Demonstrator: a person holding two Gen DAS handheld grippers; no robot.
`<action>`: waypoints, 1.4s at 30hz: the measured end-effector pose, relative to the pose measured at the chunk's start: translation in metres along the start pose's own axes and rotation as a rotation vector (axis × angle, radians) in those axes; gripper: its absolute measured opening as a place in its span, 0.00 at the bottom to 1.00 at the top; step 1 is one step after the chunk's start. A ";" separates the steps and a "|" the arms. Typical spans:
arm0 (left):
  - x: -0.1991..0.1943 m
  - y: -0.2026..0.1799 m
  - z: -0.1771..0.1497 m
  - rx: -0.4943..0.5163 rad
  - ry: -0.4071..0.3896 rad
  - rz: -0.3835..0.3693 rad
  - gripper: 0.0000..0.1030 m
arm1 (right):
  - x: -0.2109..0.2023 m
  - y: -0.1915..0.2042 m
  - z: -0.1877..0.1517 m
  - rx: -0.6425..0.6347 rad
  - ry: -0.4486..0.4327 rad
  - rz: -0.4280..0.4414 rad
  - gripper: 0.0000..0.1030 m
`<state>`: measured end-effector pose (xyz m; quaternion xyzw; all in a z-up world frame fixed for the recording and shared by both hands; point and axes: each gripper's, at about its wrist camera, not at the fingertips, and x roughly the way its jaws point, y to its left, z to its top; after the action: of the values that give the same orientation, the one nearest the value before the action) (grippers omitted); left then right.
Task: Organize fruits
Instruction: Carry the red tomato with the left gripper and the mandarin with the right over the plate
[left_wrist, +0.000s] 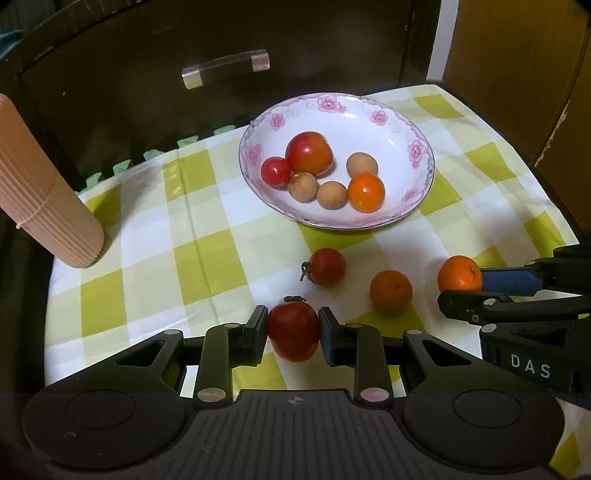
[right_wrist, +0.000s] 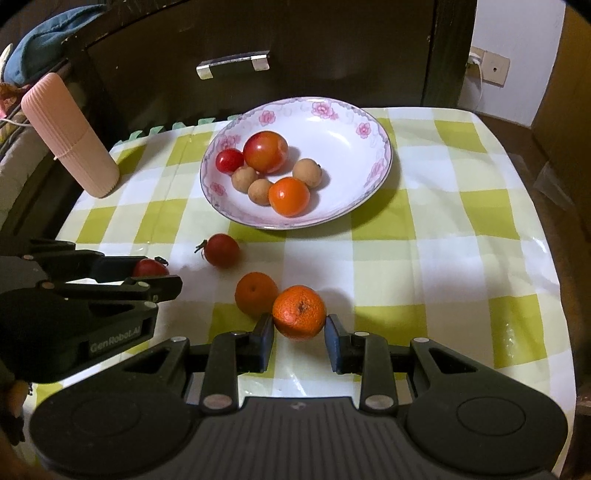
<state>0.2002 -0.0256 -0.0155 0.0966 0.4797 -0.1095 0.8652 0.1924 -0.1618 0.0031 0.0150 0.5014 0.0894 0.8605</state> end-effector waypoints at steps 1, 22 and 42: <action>0.000 0.000 0.000 0.001 -0.003 0.001 0.36 | 0.000 0.000 0.001 0.000 -0.002 0.000 0.28; 0.000 0.000 0.027 -0.001 -0.054 0.009 0.36 | -0.005 -0.003 0.029 -0.003 -0.069 -0.011 0.28; 0.035 0.006 0.082 -0.035 -0.067 -0.016 0.36 | 0.028 -0.027 0.076 0.033 -0.101 0.011 0.28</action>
<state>0.2860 -0.0456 -0.0024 0.0737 0.4529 -0.1111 0.8816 0.2756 -0.1790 0.0134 0.0363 0.4584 0.0851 0.8839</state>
